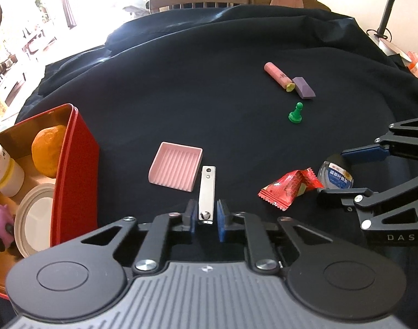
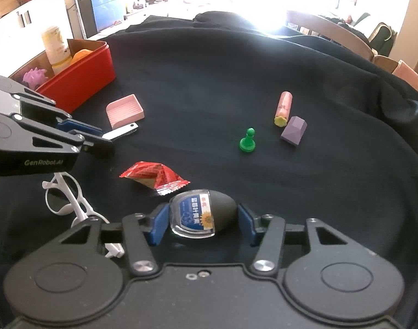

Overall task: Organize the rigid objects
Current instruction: 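Grasp the black blue-labelled glue stick with the right tool while the left tool grasps the white metal stick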

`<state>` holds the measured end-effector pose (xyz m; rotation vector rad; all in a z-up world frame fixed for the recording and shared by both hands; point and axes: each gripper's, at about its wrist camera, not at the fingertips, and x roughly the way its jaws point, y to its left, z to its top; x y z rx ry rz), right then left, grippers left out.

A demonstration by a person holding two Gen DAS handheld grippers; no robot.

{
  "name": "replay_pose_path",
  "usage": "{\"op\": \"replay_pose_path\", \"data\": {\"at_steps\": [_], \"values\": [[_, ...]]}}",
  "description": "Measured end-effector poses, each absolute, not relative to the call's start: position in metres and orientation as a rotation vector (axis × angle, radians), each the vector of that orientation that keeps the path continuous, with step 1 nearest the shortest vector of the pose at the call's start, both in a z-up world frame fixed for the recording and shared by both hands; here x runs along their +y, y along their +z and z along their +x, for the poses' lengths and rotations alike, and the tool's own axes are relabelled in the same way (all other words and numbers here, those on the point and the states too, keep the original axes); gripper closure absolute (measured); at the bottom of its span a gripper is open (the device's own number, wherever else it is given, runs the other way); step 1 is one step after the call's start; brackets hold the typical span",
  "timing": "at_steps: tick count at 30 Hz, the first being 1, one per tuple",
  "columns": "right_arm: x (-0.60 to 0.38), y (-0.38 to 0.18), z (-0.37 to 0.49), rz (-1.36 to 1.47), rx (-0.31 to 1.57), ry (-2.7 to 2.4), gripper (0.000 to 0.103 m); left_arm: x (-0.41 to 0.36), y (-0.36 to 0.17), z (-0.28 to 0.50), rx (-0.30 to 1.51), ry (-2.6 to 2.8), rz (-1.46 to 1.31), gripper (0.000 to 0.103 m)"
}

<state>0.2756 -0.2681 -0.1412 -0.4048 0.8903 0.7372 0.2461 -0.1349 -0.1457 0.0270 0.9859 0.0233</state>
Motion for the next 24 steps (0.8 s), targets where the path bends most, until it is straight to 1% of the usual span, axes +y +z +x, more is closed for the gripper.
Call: {"op": "replay_pose_path", "data": {"at_steps": [1, 11, 24], "values": [[-0.268, -0.141, 0.275, -0.406, 0.888, 0.733, 0.05, -0.135, -0.146, 0.246, 0.985, 0.023, 0.033, 0.092], [-0.281, -0.134, 0.266, -0.357, 0.906, 0.681, 0.05, -0.134, -0.136, 0.238, 0.966, 0.019, 0.013, 0.092], [-0.302, -0.097, 0.238, -0.24, 0.883, 0.672, 0.05, -0.124, -0.109, 0.218, 0.932, 0.003, -0.05, 0.092]]}}
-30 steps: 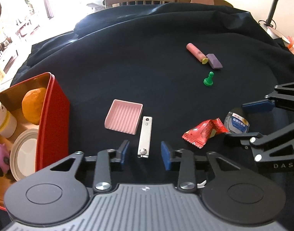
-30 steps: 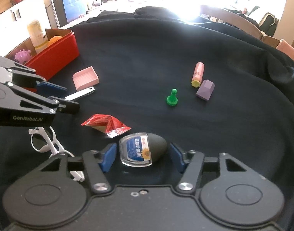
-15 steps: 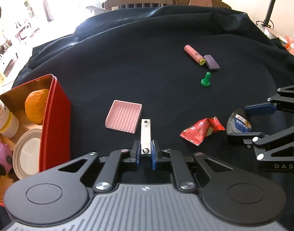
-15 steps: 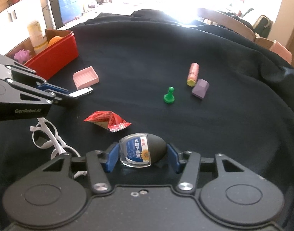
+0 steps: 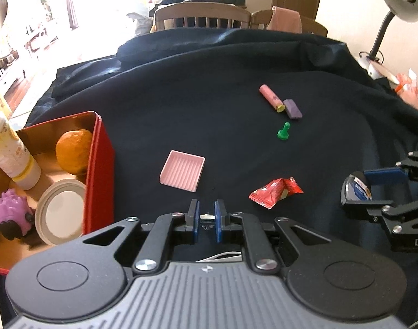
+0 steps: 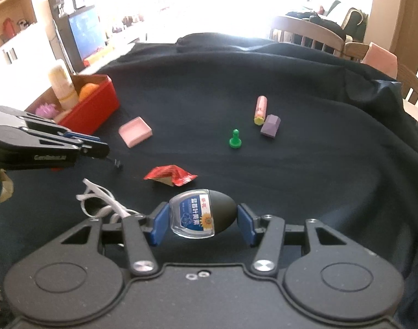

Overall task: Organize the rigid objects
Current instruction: 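Grasp the black blue-labelled glue stick with the right tool while the left tool grasps the white metal stick, then carry the glue stick in the right tool while the left tool carries the white stick to the tin box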

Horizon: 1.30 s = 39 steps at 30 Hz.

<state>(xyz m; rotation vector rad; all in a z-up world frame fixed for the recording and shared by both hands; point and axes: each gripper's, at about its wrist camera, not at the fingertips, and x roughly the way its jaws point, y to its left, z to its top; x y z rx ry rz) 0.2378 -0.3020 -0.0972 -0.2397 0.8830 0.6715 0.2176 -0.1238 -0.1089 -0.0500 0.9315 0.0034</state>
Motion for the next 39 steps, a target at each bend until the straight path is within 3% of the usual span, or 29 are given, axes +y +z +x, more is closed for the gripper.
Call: {"op": "replay_pose_path", "data": {"at_steps": [19, 28, 39], "values": [[-0.275, -0.058, 0.197, -0.232, 0.821, 0.698, 0.05, -0.073, -0.057, 0.184, 0.881, -0.035, -0.188, 0.092], [-0.23, -0.044, 0.192, -0.26, 0.781, 0.743, 0.05, -0.025, -0.027, 0.174, 0.815, -0.005, -0.238, 0.092], [-0.153, -0.035, 0.184, -0.319, 0.745, 0.827, 0.05, 0.04, -0.03, 0.159, 0.817, 0.062, -0.255, 0.092]]}}
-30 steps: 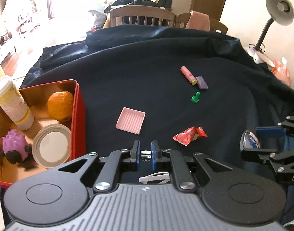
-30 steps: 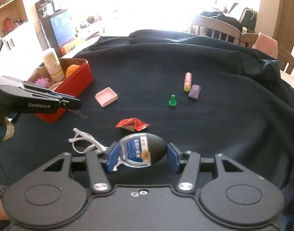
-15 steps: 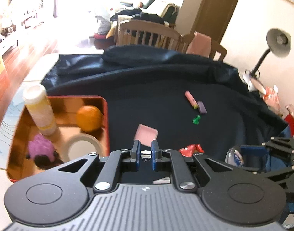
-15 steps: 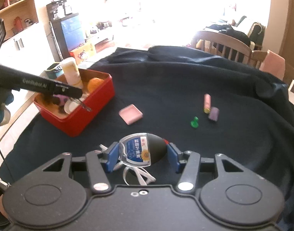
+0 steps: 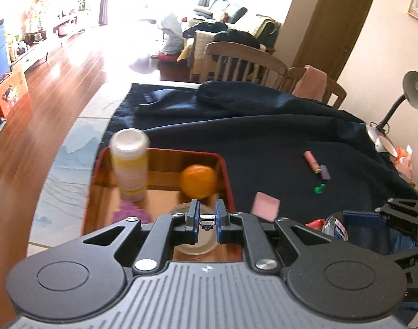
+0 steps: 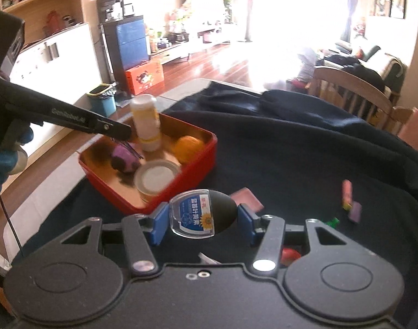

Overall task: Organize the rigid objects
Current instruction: 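Carry the glue stick in the right tool while the left tool carries the white stick to the tin box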

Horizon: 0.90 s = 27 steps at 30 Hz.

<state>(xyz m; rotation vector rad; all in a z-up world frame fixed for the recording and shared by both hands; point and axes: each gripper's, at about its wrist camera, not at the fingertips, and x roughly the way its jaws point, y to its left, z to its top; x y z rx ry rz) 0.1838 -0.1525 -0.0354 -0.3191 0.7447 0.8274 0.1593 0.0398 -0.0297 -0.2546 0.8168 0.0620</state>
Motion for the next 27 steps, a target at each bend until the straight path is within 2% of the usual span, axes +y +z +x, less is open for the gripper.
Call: {"op": "replay_pose_path", "data": {"at_steps": [13, 27], "values": [[-0.064, -0.055, 0.188, -0.353, 0.807, 0.873, 0.05, 0.096, -0.065, 0.151, 0.902, 0.077, -0.253, 0.092], [-0.014, -0.091, 0.195, -0.412, 0.891, 0.847, 0.05, 0.116, -0.091, 0.16, 0.959, 0.046, -0.226, 0.092]]}}
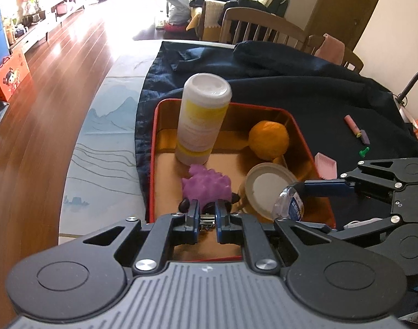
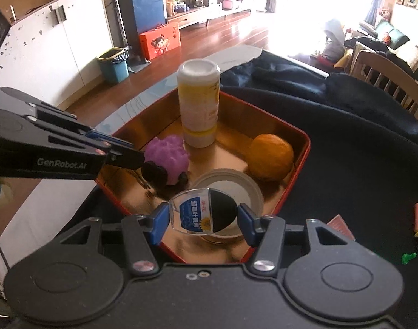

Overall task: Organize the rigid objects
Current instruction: 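Carry the glue stick in the right tool while the left tool carries the white stick to the tin box, then open the right tool to release the glue stick while the left tool releases the white stick in the box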

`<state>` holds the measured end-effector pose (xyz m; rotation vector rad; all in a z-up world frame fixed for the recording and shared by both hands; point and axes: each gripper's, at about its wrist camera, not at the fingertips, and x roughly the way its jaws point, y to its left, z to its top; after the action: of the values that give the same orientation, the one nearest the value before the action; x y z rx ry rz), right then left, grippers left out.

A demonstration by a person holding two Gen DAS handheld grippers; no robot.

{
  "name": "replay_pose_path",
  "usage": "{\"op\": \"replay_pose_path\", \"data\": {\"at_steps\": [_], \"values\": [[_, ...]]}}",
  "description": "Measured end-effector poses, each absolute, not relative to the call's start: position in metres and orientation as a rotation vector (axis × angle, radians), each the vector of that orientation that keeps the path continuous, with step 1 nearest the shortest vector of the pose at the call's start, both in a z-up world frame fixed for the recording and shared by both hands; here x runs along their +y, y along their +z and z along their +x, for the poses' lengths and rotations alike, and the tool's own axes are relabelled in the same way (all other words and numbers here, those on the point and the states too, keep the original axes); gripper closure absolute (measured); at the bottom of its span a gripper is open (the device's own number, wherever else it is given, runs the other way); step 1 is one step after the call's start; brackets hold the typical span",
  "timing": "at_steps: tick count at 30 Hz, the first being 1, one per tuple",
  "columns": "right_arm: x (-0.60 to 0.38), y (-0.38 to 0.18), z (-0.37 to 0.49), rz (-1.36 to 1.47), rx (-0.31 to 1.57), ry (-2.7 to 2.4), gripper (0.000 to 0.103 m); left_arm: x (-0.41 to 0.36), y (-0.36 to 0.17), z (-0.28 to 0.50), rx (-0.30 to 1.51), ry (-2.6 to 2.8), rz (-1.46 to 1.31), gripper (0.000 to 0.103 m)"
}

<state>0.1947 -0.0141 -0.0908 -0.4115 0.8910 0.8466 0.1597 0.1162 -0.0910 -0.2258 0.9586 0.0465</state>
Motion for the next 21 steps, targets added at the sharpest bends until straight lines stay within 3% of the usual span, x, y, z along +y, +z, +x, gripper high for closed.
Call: {"op": "replay_pose_path", "data": {"at_steps": [21], "values": [[-0.028, -0.093, 0.193, -0.319, 0.908, 0.818, 0.046, 0.115, -0.107, 0.153, 1.008, 0.043, -0.243, 0.092]]}}
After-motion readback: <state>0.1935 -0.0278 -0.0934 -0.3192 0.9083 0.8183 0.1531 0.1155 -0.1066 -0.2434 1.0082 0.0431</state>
